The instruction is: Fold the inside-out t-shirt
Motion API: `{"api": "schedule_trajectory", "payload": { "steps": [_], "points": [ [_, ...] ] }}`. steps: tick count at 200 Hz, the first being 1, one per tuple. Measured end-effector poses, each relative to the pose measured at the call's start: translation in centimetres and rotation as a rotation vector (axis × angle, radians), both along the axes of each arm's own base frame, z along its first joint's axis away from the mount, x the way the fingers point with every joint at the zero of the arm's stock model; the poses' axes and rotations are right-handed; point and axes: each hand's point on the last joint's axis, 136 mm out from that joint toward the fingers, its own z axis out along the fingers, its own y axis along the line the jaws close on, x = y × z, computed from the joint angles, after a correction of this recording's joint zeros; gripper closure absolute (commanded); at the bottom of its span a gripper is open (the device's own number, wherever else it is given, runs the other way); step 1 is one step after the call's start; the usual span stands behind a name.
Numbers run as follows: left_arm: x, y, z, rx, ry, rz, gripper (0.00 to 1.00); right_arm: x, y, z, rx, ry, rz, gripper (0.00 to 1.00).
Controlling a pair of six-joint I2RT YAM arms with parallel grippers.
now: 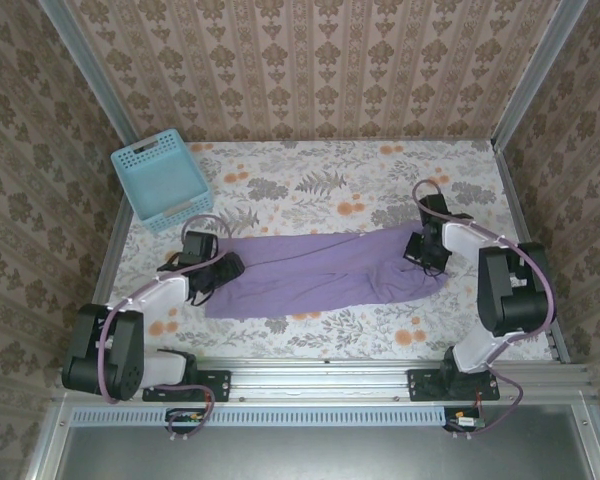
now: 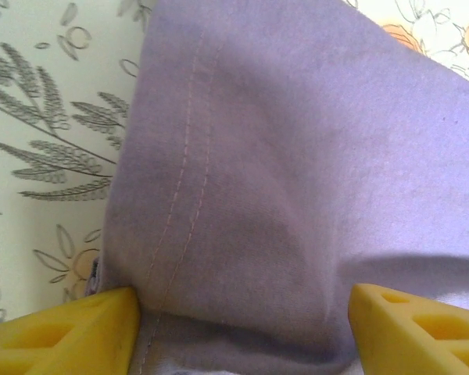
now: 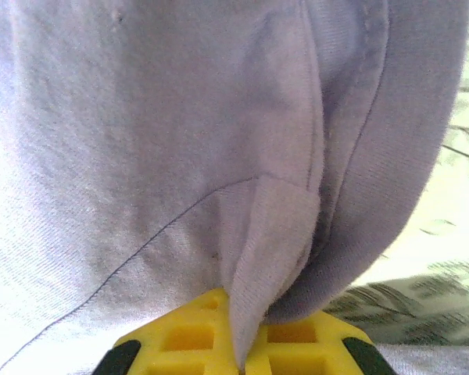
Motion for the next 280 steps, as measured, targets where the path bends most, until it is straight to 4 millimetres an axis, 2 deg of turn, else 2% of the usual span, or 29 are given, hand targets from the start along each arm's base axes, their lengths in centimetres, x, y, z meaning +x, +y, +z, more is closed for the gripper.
{"api": "schedule_trajectory", "payload": {
  "steps": [18,63,102,135,160,171,183,206,226,254,280],
  "points": [
    [-0.3,-0.9,0.0,0.002,0.003,-0.031,0.27,-0.6,-1.4,0.9,0.000,-0.020,-0.045,1.00],
    [-1.3,-3.2,0.0,0.009,0.011,-0.115,0.27,-0.6,-3.8,4.1,-0.010,-0.095,-0.115,1.00],
    [-2.2,-5.6,0.5,0.008,0.021,-0.190,0.27,0.6,-5.5,7.1,-0.082,-0.132,-0.132,1.00],
    [-2.6,-4.9,2.2,0.022,-0.016,-0.176,0.26,1.6,-6.9,11.0,-0.167,-0.186,-0.123,1.00],
    [-2.6,-4.7,2.8,0.026,-0.036,-0.176,0.30,2.6,-6.8,14.1,-0.240,-0.226,-0.080,1.00],
    [-2.7,-4.9,2.2,0.025,-0.016,-0.186,0.33,3.1,-5.9,15.5,-0.278,-0.243,-0.031,1.00],
    [-2.8,-5.4,1.3,0.020,0.014,-0.203,0.36,3.7,-3.9,17.0,-0.312,-0.270,0.045,1.00],
    [-3.1,-6.7,0.1,0.003,0.040,-0.240,0.39,4.3,1.2,19.8,-0.349,-0.330,0.207,1.00],
    [-2.9,-8.0,0.2,-0.032,0.019,-0.266,0.43,3.9,5.6,21.0,-0.347,-0.369,0.326,1.00],
    [-2.5,-9.3,0.3,-0.097,-0.012,-0.277,0.49,2.9,11.5,20.7,-0.321,-0.376,0.480,1.00],
    [-2.5,-10.2,-0.4,-0.133,-0.003,-0.286,0.55,2.1,16.9,18.3,-0.250,-0.340,0.593,1.00]
  ]
}}
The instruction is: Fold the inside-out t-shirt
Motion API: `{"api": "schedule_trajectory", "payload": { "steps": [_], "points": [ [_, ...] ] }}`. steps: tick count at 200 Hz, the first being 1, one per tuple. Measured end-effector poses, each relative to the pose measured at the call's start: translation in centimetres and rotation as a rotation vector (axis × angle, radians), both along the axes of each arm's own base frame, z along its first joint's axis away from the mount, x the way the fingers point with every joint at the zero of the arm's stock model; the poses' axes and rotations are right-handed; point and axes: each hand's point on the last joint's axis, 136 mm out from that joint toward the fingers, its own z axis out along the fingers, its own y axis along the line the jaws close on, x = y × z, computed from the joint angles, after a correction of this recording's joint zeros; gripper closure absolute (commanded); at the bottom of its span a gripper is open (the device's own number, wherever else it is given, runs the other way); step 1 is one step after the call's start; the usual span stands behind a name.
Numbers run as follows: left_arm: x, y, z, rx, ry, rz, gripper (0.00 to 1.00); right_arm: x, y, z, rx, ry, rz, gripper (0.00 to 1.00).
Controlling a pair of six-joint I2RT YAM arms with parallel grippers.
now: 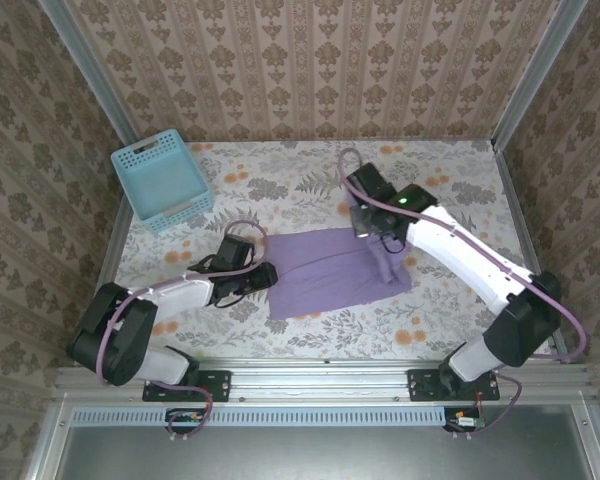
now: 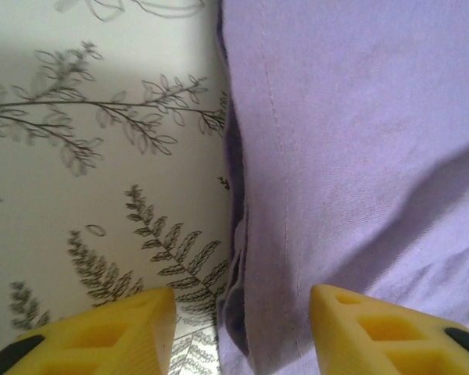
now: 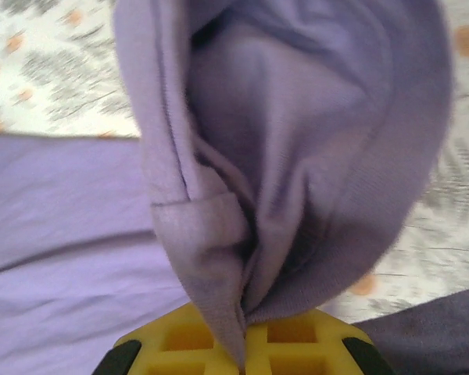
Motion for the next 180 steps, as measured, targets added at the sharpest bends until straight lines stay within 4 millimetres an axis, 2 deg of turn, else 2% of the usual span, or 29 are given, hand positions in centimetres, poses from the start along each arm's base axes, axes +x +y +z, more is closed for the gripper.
{"api": "schedule_trajectory", "payload": {
  "steps": [32,68,112,180],
  "points": [
    [0.1,0.1,-0.2,-0.024,-0.016,0.028,0.60,-1.1,5.8,-3.4,0.095,0.097,0.081,1.00],
    [0.1,0.2,-0.3,-0.038,-0.032,0.045,0.64,-1.7,10.1,-6.5,0.162,0.174,0.110,1.00],
    [0.1,0.1,-0.4,-0.036,-0.051,0.051,0.67,-1.8,12.5,-8.4,0.226,0.223,0.085,1.00],
    [-0.6,-1.2,-0.4,-0.055,-0.056,0.013,0.74,-1.6,14.8,-8.6,0.329,0.248,0.043,1.00]
  ]
}}
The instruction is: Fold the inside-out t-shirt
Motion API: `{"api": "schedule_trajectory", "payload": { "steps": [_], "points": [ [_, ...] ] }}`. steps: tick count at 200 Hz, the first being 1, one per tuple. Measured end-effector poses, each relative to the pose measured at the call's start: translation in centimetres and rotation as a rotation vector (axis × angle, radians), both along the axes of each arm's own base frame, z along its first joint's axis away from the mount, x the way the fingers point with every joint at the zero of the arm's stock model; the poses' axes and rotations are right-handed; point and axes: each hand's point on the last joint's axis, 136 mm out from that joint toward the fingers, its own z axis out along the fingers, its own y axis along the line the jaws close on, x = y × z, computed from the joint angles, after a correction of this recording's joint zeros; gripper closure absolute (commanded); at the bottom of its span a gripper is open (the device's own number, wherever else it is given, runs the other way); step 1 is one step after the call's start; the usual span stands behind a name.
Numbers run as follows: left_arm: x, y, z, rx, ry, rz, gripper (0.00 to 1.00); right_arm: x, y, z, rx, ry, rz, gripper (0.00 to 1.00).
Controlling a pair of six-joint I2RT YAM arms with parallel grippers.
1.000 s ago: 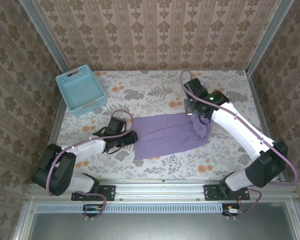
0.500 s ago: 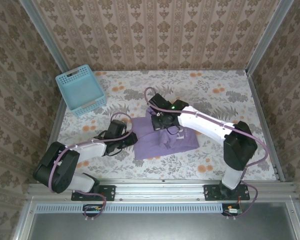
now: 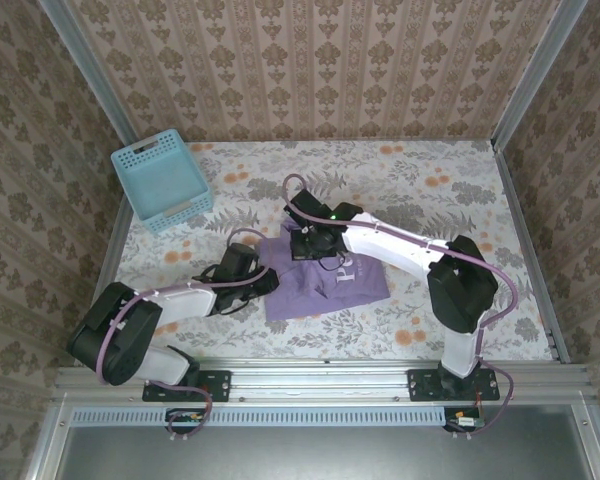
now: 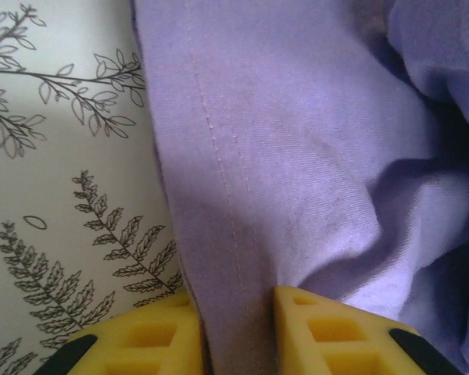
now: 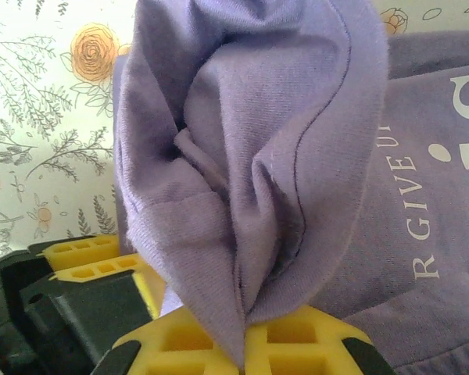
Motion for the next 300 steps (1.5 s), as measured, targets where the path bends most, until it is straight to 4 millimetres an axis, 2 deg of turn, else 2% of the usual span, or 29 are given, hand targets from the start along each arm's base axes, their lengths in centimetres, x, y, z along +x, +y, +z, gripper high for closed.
{"api": "schedule_trajectory", "payload": {
  "steps": [52,68,76,88,103,136,152,165,184,192,209,219,231,242,261,282,300],
  "points": [
    [-0.1,0.0,0.0,-0.001,0.003,-0.002,0.74,-0.7,1.6,0.6,0.033,-0.010,0.010,1.00],
    [-0.3,0.0,0.0,0.001,0.008,-0.003,0.74,-0.9,1.9,0.4,0.033,-0.007,0.013,0.97],
    [-0.4,0.1,0.0,0.004,0.010,-0.003,0.74,-1.0,2.0,0.3,0.036,-0.003,0.014,0.92],
    [-0.6,0.2,0.0,0.008,0.012,-0.002,0.74,-1.1,2.3,0.1,0.044,0.006,0.014,0.77],
    [-0.8,0.7,0.0,0.016,0.015,0.016,0.68,-1.2,2.8,-0.1,0.059,0.015,0.024,0.62],
    [-1.6,3.6,1.0,0.058,0.001,0.108,0.64,-1.6,3.0,0.8,0.067,0.004,0.054,0.46],
    [-1.9,5.2,2.5,0.080,-0.036,0.153,0.61,-1.7,2.2,2.6,0.066,-0.043,0.069,0.44],
    [-2.1,6.1,4.0,0.090,-0.072,0.180,0.59,-1.8,0.5,4.5,0.074,-0.089,0.060,0.44],
    [-2.2,6.8,6.0,0.105,-0.109,0.191,0.53,-1.5,-3.7,6.8,0.093,-0.149,-0.003,0.44],
    [-2.2,6.7,6.7,0.112,-0.119,0.185,0.51,-1.0,-5.3,6.9,0.091,-0.160,-0.038,0.44],
    [-2.1,5.6,8.1,0.126,-0.126,0.145,0.48,0.0,-8.3,5.2,0.058,-0.152,-0.111,0.45],
    [-1.7,4.7,8.9,0.127,-0.130,0.125,0.48,0.1,-9.1,3.2,0.026,-0.122,-0.128,0.46],
    [-1.3,3.9,9.3,0.126,-0.129,0.111,0.48,-0.2,-9.2,0.7,-0.010,-0.080,-0.123,0.47],
    [-1.0,3.7,8.9,0.131,-0.119,0.110,0.48,-0.4,-8.6,-1.4,-0.038,-0.052,-0.100,0.47],
    [-0.8,4.2,8.1,0.141,-0.090,0.127,0.48,-1.0,-7.2,-3.6,-0.068,-0.031,-0.053,0.48],
    [-0.2,5.3,7.8,0.134,-0.072,0.169,0.48,-2.4,-4.9,-4.7,-0.087,-0.038,0.033,0.49],
    [0.1,6.4,7.6,0.124,-0.066,0.205,0.47,-4.3,-2.5,-4.7,-0.080,-0.049,0.125,0.52]
  ]
}}
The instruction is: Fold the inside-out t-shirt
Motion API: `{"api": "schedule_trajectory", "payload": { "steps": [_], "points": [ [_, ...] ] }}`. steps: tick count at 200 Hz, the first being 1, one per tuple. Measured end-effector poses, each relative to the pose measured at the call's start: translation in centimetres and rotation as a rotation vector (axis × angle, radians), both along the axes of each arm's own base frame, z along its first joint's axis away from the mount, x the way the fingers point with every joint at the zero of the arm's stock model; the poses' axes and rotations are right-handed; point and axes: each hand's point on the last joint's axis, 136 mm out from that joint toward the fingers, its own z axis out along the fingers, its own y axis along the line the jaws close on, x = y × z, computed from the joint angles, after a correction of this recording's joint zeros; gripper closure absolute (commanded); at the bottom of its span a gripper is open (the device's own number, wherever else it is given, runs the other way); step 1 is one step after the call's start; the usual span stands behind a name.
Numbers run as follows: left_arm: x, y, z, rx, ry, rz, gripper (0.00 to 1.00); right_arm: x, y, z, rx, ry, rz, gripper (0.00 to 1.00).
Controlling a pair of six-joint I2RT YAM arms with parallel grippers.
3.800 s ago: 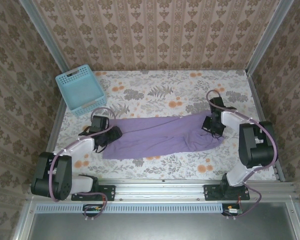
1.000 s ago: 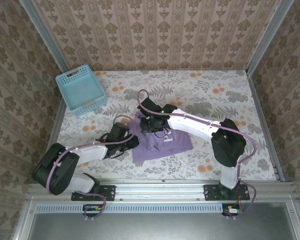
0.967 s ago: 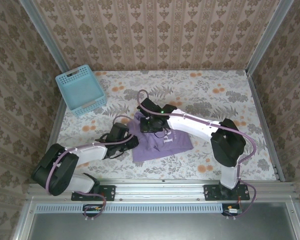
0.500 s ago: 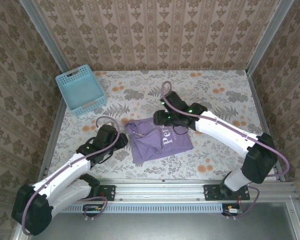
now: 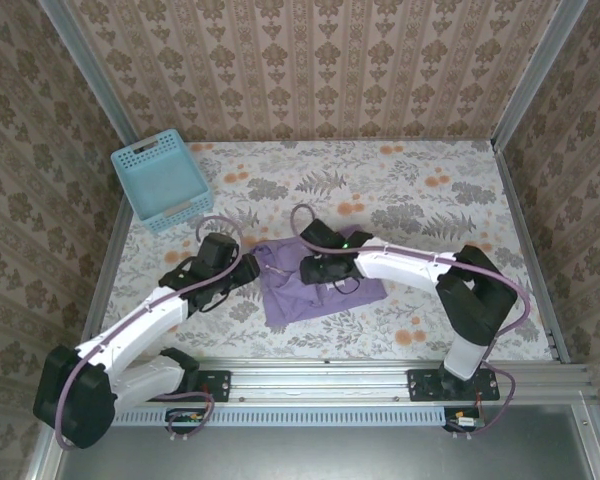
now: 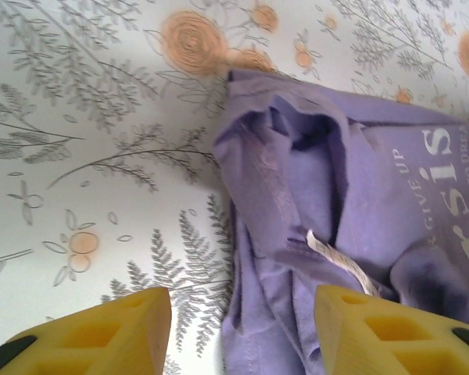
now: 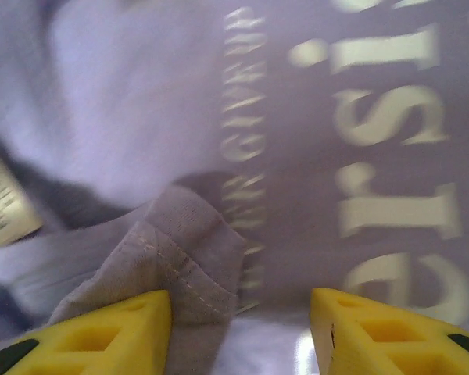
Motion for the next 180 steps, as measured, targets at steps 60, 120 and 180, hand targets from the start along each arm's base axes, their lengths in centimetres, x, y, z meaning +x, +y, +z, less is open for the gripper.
{"api": "schedule_trajectory", "payload": {
  "steps": [60,120,180],
  "points": [
    [-0.5,1.6,-1.3,-0.007,0.045,0.027,0.48,-6.9,5.9,0.4,0.033,-0.002,0.242,0.64],
    [-2.3,-3.4,-1.5,0.047,0.068,-0.162,0.45,-2.7,0.6,7.5,0.086,-0.168,0.103,0.54],
    [-5.1,-6.3,-2.5,0.116,0.101,-0.254,0.51,3.8,-8.0,4.6,0.009,-0.135,-0.167,0.54]
  ]
}}
